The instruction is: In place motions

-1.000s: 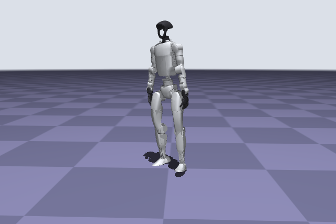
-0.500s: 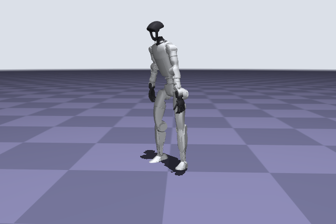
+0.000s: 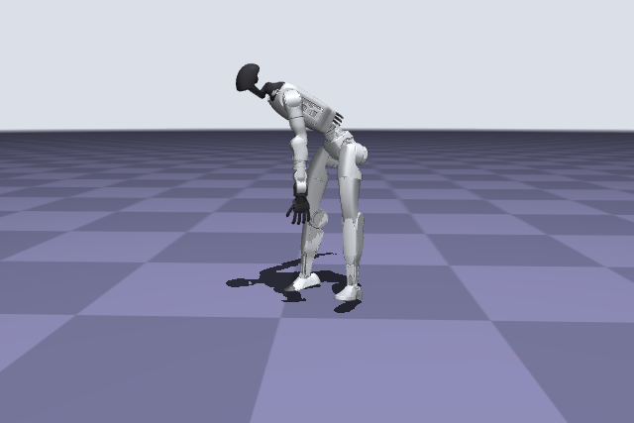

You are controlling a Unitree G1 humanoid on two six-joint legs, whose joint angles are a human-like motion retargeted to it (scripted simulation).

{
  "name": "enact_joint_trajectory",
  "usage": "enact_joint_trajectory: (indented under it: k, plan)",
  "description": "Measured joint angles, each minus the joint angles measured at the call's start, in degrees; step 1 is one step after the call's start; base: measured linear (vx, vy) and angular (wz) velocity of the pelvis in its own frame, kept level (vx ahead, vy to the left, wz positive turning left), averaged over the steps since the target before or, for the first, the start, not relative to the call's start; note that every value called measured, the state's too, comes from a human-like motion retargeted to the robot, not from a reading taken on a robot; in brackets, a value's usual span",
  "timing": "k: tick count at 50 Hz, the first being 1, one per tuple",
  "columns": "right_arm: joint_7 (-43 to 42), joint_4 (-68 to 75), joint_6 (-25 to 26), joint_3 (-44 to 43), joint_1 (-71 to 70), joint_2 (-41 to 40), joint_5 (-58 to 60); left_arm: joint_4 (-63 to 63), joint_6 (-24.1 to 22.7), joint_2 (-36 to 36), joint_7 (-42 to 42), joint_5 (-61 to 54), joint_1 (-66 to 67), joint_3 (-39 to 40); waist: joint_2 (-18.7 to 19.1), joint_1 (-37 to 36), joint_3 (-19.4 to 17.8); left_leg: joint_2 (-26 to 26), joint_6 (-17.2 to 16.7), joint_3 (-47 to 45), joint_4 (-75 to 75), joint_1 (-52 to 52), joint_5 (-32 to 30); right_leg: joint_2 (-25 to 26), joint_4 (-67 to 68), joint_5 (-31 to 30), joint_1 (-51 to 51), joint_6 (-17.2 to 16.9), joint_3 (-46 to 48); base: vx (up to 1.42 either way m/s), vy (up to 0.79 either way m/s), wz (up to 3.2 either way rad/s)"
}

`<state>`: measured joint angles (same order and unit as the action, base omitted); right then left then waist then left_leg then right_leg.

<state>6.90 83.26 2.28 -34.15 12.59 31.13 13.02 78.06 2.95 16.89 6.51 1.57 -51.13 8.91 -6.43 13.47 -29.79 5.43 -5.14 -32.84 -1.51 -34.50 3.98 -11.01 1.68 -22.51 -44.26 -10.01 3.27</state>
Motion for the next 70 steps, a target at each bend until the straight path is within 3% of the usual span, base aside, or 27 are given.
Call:
enact_joint_trajectory:
  k: [8, 14, 30, 35, 43, 50, 54, 60, 64, 70]
  plan:
    - [-0.2, 5.0, -1.3, -5.4, 0.9, 0.4, -11.2, -2.4, -1.1, 3.4, -1.8, -0.4, -1.4, 1.9, -1.1, 4.5, 0.0, 2.5, 0.0, -2.6, -0.3, -6.9, 0.3, 4.4, -1.0, -1.7, -9.9, 0.2, -3.9, -0.36, 0.08, -0.58]
    - [-4.0, 7.4, -2.4, -4.5, -0.9, 1.1, -14.1, -3.3, -1.7, 9.5, -3.4, -2.4, -1.3, 5.8, -3.9, 11.3, 0.0, 3.9, 1.3, -5.6, -1.1, -10.3, -1.3, 7.6, -1.4, -3.9, -15.7, 0.8, -6.7, -0.22, 0.22, -0.62]
    - [-8.5, 13.6, -6.7, -0.8, -12.4, 0.2, -29.6, -3.1, -4.8, 25.0, -2.4, -8.9, 2.4, 13.9, -9.5, 29.1, 0.0, 6.3, 0.6, -11.4, -0.8, -17.7, -0.3, 13.2, -1.6, -5.7, -27.2, 1.6, -11.6, -0.02, 0.27, -0.4]
    - [-13.6, 14.0, -10.6, -1.0, -13.0, -0.4, -32.3, -2.3, -4.7, 25.1, -0.1, -7.2, 2.0, 11.8, -8.6, 28.7, 0.0, 6.6, 0.5, -11.7, -1.3, -18.6, -0.7, 13.7, -1.7, -5.3, -28.1, 1.8, -11.1, 0.0, 0.0, 0.0]
    - [-15.3, 12.0, -11.0, -0.2, -13.2, 1.5, -27.5, -2.6, -5.4, 26.8, -0.3, -3.4, 2.8, 8.6, -6.6, 27.1, 0.0, 7.6, 0.7, -10.4, -0.4, -18.8, -1.5, 13.4, -1.2, -4.0, -26.8, 3.8, -9.7, 0.0, 0.0, 0.05]
    - [-17.9, 11.6, -11.8, -1.3, -14.7, 3.9, -26.4, -4.3, -7.5, 25.1, -3.2, -7.0, 10.3, 11.0, -4.0, 24.4, 0.0, 8.2, 0.6, -9.2, 0.3, -15.3, -1.8, 12.6, -0.7, -2.6, -21.4, 3.8, -8.1, 0.01, -0.01, 0.05]
    - [-17.8, 9.8, -11.6, -0.4, -16.2, 5.5, -21.8, -8.5, -8.7, 24.0, -3.0, -6.3, 23.8, 9.5, -1.8, 22.4, 0.0, 8.2, 0.4, -8.4, 0.5, -11.2, -1.9, 11.8, -0.9, -1.7, -15.9, 3.4, -6.7, 0.07, -0.03, 0.27]
    - [-11.7, 5.3, -5.9, 5.0, -19.0, 7.0, -7.7, -11.1, -7.4, 16.9, -1.6, -8.5, 49.7, 6.3, -0.1, 17.9, 0.0, 6.9, 0.0, -7.3, 1.0, -3.6, -1.8, 9.3, -1.4, 0.1, -6.2, 2.2, -4.9, 0.12, -0.07, 0.41]
    - [-12.1, 2.2, -3.7, 7.8, -19.4, 8.0, -1.9, -8.9, -4.3, 8.7, 0.8, -9.6, 63.3, 10.3, 3.3, 11.4, 0.0, 5.5, 0.2, -5.8, 1.2, -0.1, -2.2, 7.0, -1.6, 0.7, -0.7, 2.1, -2.6, 0.19, -0.16, 0.68]
    - [-13.6, -1.2, -2.8, 14.0, -25.3, 8.3, 2.1, -2.0, -5.0, 0.7, -3.2, -19.6, 80.1, 16.6, 8.5, 2.8, 0.0, 4.0, 1.0, -3.2, 1.4, 1.3, -3.1, 3.9, -1.6, 1.6, 4.1, 1.7, 1.9, 0.22, -0.13, 0.77]
